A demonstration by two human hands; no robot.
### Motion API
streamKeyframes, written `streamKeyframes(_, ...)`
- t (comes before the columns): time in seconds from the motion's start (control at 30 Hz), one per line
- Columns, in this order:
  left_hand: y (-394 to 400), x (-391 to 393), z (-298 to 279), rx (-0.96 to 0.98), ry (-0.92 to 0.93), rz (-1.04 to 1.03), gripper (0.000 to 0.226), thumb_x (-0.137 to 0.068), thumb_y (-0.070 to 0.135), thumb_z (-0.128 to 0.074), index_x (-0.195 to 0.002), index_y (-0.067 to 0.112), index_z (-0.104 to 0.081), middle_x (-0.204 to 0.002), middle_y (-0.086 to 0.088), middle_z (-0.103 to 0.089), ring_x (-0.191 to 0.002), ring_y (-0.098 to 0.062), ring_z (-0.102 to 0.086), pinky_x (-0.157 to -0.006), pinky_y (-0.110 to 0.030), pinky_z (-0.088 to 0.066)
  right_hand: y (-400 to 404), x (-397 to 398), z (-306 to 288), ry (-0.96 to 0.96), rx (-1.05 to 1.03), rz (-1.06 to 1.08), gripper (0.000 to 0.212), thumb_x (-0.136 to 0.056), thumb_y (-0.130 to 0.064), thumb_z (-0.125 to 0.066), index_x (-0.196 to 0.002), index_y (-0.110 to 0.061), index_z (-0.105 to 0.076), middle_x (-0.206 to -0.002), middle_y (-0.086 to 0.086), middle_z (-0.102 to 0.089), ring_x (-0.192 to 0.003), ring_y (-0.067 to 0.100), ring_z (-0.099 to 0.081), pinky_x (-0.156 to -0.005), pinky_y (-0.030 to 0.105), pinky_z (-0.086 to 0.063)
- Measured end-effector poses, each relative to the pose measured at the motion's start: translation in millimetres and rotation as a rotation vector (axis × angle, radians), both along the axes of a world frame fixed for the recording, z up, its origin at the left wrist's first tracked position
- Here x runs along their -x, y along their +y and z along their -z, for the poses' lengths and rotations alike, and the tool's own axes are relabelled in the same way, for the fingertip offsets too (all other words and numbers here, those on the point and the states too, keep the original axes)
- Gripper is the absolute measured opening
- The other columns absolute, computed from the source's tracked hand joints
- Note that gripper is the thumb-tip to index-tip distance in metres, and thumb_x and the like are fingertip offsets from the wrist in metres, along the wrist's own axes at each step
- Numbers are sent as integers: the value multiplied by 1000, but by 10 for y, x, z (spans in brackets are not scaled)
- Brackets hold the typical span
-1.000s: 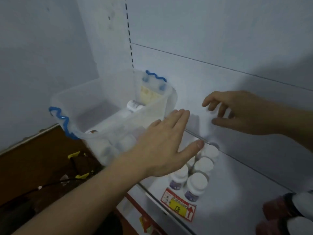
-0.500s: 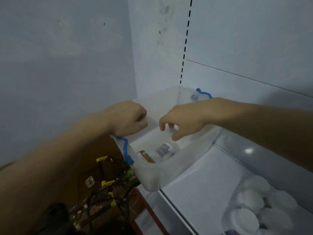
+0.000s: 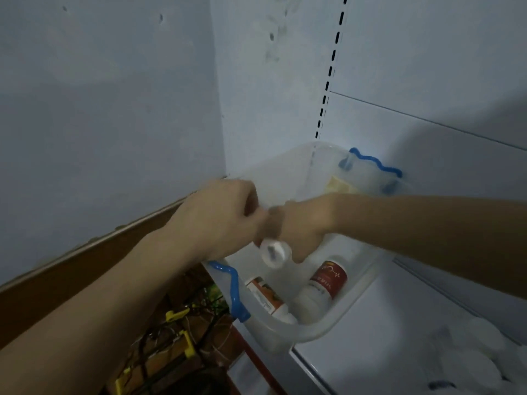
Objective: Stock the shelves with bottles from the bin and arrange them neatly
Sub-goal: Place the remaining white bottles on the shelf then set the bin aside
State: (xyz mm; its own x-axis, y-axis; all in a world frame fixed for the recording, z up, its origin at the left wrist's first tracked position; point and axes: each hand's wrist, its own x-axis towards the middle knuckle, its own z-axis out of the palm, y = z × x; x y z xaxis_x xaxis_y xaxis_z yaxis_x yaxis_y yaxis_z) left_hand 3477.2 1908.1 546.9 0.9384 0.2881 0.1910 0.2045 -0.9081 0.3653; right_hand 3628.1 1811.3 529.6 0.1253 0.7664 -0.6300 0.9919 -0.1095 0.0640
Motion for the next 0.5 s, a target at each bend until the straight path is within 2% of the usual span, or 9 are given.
streamKeyframes(0.03,7,-4,9,58,-57,-19,43,-83,59,-40,-100,25,-60,-86,10,-61,-73,-5,-59,-65,-30,-53,-12,-43,-81,62,-59,23,45,-80,-27,-78,-102,-40,-41,-101,-2,-59,-86,18,-62,-82,41,-58)
streamKeyframes(0.1,24,-5,29,161,-167,-38,66,-77,72,-37,-124,28,-52,-105,12,-60,-89,-2,-60,-74,-32,-56,-120,-145,-294,211,-229,136,47,-76,-29,-82,-104,-38,-45,-99,-6,-63,-86,14,-65,-78,32,-56)
streamKeyframes(0.2,20,-14,25,193,-192,-27,99,-67,87,-43,-146,29,-34,-129,10,-56,-102,-1,-58,-83,-32,-56,-328,-293,-622,495,-538,360,42,-80,-29,-85,-113,-25,-59,-106,-1,-69,-92,15,-69,-74,30,-55)
streamKeyframes(0.27,0,-29,-11,225,-158,-6,115,-61,91,-51,-154,29,-23,-135,10,-53,-107,-5,-58,-88,-34,-55,-418,-330,-723,757,-679,503,42,-82,-27,-81,-118,-15,-62,-109,8,-71,-92,21,-71,-73,29,-57)
streamKeyframes(0.33,3,-33,-30,261,-175,16,112,-65,83,-63,-154,29,-23,-124,18,-53,-101,-2,-58,-85,-28,-54,-435,-305,-768,943,-717,564,49,-78,-25,-79,-122,-10,-63,-113,13,-73,-97,25,-73,-79,29,-59)
streamKeyframes(0.4,20,-13,-23,227,-222,31,88,-71,70,-68,-144,30,-38,-107,26,-55,-89,4,-59,-71,-15,-50,-430,-213,-794,1044,-704,559,51,-78,-23,-77,-125,-10,-62,-117,12,-72,-104,26,-73,-87,34,-60)
streamKeyframes(0.43,27,1,-15,207,-237,31,76,-73,65,-69,-136,31,-45,-101,26,-56,-85,7,-59,-64,-12,-49,-416,-176,-797,1085,-679,562,52,-79,-29,-75,-127,-11,-60,-120,11,-72,-107,26,-72,-90,36,-59)
streamKeyframes(0.5,27,25,9,176,-234,28,61,-74,60,-70,-124,31,-51,-95,22,-57,-82,9,-58,-58,-10,-48,-389,-196,-792,1089,-582,639,63,-83,-57,-58,-131,-16,-58,-123,11,-70,-109,28,-72,-93,42,-58)
